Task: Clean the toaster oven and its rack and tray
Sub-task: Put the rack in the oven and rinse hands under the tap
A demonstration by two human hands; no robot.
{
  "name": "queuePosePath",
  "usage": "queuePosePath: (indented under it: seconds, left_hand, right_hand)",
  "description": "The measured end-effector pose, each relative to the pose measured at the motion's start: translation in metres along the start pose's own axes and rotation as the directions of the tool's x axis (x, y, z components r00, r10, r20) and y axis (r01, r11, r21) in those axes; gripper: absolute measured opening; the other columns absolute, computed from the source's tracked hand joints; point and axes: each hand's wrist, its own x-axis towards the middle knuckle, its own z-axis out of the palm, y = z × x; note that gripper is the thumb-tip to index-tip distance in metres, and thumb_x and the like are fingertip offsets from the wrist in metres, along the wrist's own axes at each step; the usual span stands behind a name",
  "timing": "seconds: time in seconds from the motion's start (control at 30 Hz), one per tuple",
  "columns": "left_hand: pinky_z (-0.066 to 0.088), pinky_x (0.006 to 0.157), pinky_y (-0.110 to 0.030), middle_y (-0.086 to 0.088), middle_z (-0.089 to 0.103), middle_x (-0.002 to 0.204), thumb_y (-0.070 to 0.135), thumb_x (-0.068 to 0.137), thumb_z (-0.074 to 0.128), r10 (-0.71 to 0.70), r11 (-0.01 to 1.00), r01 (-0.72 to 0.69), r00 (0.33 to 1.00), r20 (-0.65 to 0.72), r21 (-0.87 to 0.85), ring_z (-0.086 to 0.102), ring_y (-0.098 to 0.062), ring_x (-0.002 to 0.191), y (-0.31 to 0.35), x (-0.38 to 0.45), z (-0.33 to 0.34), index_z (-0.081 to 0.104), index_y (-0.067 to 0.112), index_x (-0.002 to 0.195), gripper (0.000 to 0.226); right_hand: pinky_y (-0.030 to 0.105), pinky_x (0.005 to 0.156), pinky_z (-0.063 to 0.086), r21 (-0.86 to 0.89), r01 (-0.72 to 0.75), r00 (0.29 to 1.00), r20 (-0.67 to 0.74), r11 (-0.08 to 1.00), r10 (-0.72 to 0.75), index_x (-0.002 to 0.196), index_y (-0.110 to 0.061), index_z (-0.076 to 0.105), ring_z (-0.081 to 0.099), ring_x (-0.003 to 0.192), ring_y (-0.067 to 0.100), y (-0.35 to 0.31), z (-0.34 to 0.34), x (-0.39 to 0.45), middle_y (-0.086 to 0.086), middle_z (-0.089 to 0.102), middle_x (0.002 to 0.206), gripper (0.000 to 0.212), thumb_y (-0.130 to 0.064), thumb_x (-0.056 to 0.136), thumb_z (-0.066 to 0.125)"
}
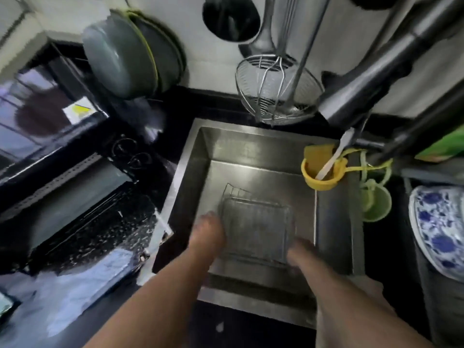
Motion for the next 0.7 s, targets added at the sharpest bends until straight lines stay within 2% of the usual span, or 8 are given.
queuePosePath:
  seconds: [0.13,0.3,0.4,0.43,0.5,0.57,0.63,0.7]
  left_hand:
    - [0.05,0.094,-0.033,-0.013,0.059,0.134,0.021,0.102,0.059,0.011,0.988,-0.042,0.977,0.212,0.146,0.06,-0.029,0.123,-0.023,0.048,0.042,0.053,0.007,0.139,0.039]
    - [0.051,0.102,-0.037,-0.015,0.064,0.135,0.023,0.104,0.05,-0.088,0.995,0.101,0.94,0.33,-0.023,0.061,-0.033,0.125,-0.024,0.047,0.043,0.063,0.004,0.132,0.036]
    - [0.052,0.088,-0.036,-0.014,0.068,0.116,0.023,0.102,0.053,-0.147,0.924,0.249,0.931,0.333,-0.29,0.066,-0.03,0.107,-0.006,0.015,0.003,0.063,0.003,0.125,0.032]
    - [0.053,0.082,-0.041,-0.013,0.068,0.104,0.023,0.101,0.055,-0.12,0.782,0.319,0.92,0.373,-0.535,0.066,-0.029,0.095,0.004,-0.001,-0.013,0.063,0.001,0.121,0.031]
    - [0.054,0.074,-0.047,-0.015,0.07,0.097,0.023,0.104,0.053,-0.001,0.201,0.414,0.906,0.423,-0.887,0.067,-0.029,0.086,0.018,-0.03,-0.044,0.063,-0.004,0.116,0.031]
    - [0.054,0.086,-0.043,-0.022,0.071,0.111,0.03,0.11,0.043,0.121,-0.295,0.435,0.9,0.419,-0.851,0.069,-0.034,0.104,0.03,-0.051,-0.074,0.062,-0.004,0.116,0.039]
    - [0.054,0.096,-0.043,-0.026,0.071,0.117,0.041,0.111,0.037,0.166,-0.472,0.406,0.913,0.373,-0.783,0.067,-0.037,0.113,0.041,-0.059,-0.094,0.061,-0.006,0.121,0.053]
    - [0.053,0.099,-0.044,-0.026,0.071,0.118,0.048,0.11,0.033,0.152,-0.513,0.379,0.923,0.353,-0.77,0.067,-0.038,0.115,0.05,-0.053,-0.104,0.06,-0.007,0.123,0.063]
  right_hand:
    - [0.027,0.073,0.045,-0.011,-0.052,0.997,0.061,0.999,0.053,0.12,-0.007,0.064,0.065,0.104,0.025,-0.004,0.018,0.03,0.01,0.066,0.12,0.028,-0.014,0.098,0.048]
    - [0.031,0.08,0.051,-0.064,0.001,0.994,0.107,0.998,0.006,0.12,-0.005,0.066,0.065,0.108,0.029,-0.01,-0.007,0.018,0.013,0.066,0.119,0.031,-0.011,0.092,0.052]
    - [0.034,0.073,0.056,0.238,0.115,0.969,-0.24,0.964,-0.057,0.112,-0.016,0.063,0.068,0.095,0.03,-0.007,-0.055,-0.016,0.01,0.067,0.107,0.024,-0.014,0.09,0.055]
    - [0.039,0.072,0.059,0.394,0.224,0.915,-0.401,0.892,-0.053,0.116,-0.022,0.059,0.069,0.088,0.029,-0.004,-0.077,-0.033,0.007,0.067,0.103,0.026,-0.019,0.091,0.054]
    - [0.048,0.07,0.059,0.552,0.369,0.796,-0.604,0.748,0.053,0.134,-0.027,0.044,0.068,0.082,0.03,0.003,-0.127,-0.038,0.005,0.063,0.103,0.044,-0.022,0.091,0.05]
    - [0.048,0.073,0.057,0.695,0.34,0.832,-0.536,0.633,0.141,0.15,-0.036,0.01,0.066,0.084,0.032,0.004,-0.18,-0.026,0.007,0.06,0.116,0.082,-0.023,0.08,0.051]
    - [0.037,0.06,0.054,0.766,0.269,0.908,-0.404,0.583,0.112,0.151,-0.038,-0.015,0.062,0.069,0.026,-0.004,-0.221,-0.014,0.009,0.061,0.113,0.11,-0.015,0.066,0.051]
    - [0.03,0.049,0.052,0.715,0.254,0.941,-0.339,0.652,0.006,0.155,-0.023,-0.01,0.059,0.059,0.026,-0.014,-0.235,-0.012,0.021,0.067,0.098,0.107,-0.004,0.07,0.052]
